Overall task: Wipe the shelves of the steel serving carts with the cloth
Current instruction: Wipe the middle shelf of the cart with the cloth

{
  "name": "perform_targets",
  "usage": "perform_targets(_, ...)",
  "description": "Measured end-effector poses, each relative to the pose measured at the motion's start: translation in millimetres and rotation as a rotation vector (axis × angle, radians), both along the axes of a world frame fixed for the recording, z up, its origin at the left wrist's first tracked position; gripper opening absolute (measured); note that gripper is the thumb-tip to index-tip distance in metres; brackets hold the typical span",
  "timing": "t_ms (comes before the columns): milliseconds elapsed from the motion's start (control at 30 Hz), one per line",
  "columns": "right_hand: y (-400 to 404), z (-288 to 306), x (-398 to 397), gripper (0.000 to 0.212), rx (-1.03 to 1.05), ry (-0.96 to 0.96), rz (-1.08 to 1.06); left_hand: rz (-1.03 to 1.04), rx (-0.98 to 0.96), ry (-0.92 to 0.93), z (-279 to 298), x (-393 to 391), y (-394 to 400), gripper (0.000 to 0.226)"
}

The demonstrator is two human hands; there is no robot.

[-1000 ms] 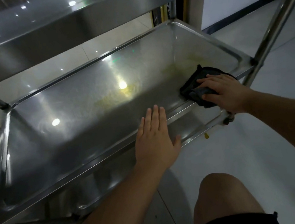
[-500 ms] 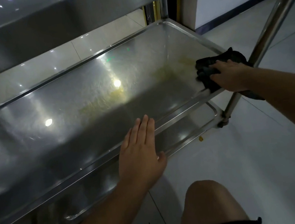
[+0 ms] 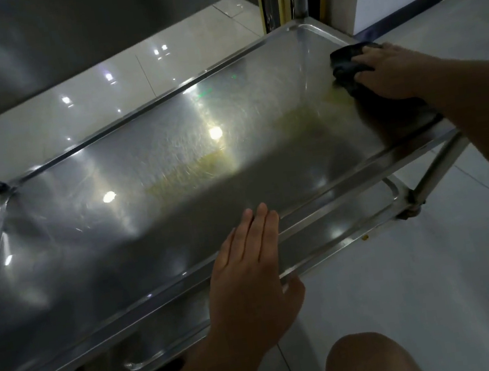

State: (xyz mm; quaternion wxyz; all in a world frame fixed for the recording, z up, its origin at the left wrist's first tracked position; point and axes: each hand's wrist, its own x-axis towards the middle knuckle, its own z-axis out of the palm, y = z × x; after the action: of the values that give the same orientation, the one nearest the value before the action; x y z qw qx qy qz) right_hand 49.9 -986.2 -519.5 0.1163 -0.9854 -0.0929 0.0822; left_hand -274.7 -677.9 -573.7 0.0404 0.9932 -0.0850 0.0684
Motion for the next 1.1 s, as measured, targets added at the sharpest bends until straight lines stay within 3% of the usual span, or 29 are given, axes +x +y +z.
perform_targets(200, 35.1, 2.8, 26.1, 0.057, -0.061, -0.024, 0.013, 0.002, -0.010, 0.022, -4.8, 2.3, 0.9, 0.102)
perform_targets(400, 92.3, -5.9, -73.4, 0.053, 0.037, -0.043, 0.499, 0.033, -0.004, 0.049, -1.1, -0.3, -0.3, 0.107)
perform_targets(467, 75.9, -10.8, -108.6, 0.057, 0.116, -0.022, 0.540, 0.022, -0.004, 0.041, -0.4, -1.3, 0.1, 0.106)
perform_targets(567, 38.6, -10.5, -99.4, 0.058, 0.079, -0.024, 0.461, 0.015, 0.002, 0.037, -0.1, -3.1, 1.2, 0.106)
perform_targets(700, 2.8, -6.9, -19.4, 0.057, -0.034, -0.119, 0.138, 0.018, -0.017, 0.045, 2.2, -1.9, 1.7, 0.106)
perform_targets(867, 38.0, -8.0, 15.6, 0.065, -0.066, -0.053, -0.011, 0.043, -0.015, 0.091, 5.7, -0.2, 0.2, 0.106)
perform_targets(1100, 156.8, -8.5, -71.3, 0.059, 0.026, -0.048, 0.451, 0.033, -0.015, 0.103, 7.1, -0.8, -1.3, 0.105)
